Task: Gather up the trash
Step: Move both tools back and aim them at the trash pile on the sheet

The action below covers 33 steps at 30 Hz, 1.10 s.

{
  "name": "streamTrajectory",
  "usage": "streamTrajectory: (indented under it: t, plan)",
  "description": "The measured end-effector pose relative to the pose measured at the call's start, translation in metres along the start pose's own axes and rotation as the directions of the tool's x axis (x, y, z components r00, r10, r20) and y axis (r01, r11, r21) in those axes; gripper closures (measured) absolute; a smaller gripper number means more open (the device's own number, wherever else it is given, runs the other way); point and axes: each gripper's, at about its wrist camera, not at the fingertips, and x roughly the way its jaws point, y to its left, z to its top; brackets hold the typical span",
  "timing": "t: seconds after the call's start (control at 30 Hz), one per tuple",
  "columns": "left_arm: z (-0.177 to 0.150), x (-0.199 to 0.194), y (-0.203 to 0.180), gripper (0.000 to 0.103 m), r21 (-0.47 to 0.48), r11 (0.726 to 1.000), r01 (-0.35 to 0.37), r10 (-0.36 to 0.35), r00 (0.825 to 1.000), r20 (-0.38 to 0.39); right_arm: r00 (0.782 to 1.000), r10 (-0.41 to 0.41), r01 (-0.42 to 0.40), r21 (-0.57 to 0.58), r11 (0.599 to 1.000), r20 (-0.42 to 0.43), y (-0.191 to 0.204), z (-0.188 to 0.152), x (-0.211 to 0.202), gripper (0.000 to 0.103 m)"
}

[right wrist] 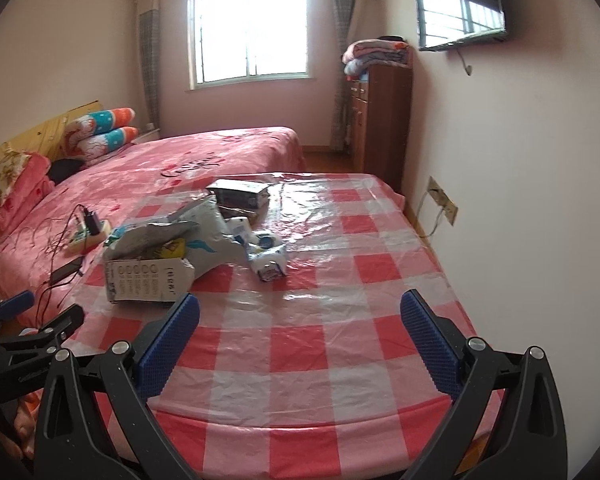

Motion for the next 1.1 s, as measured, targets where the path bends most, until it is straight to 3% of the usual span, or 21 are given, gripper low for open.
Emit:
streamTrajectory:
  t: [0.67,0.8,1.1]
  plan:
    - [-0.01,0.022,0.009,0.004,-0.037,0.999,0.005,-0.008,0.997,-0.074,0.993,0.08,-0.083,-0.036,0.996,-0.084,0.006,-0.005,0.018,0.004]
    - [-0.011,0.027,0.017,0.004,-0.083,0.996,0.043,-0.05,0.995,-0.086,0.989,0.103,-0.109,-0.053,0.993,-0.106,0.007,-0.004,0.03,0.004]
    - [-0.003,0.042,0.029,0.004,-0.149,0.981,0.123,-0.139,0.985,-0.098,0.969,0.161,-0.158,0.033,0.987,-0.188,-0.006,-0.001,0.069,0.004]
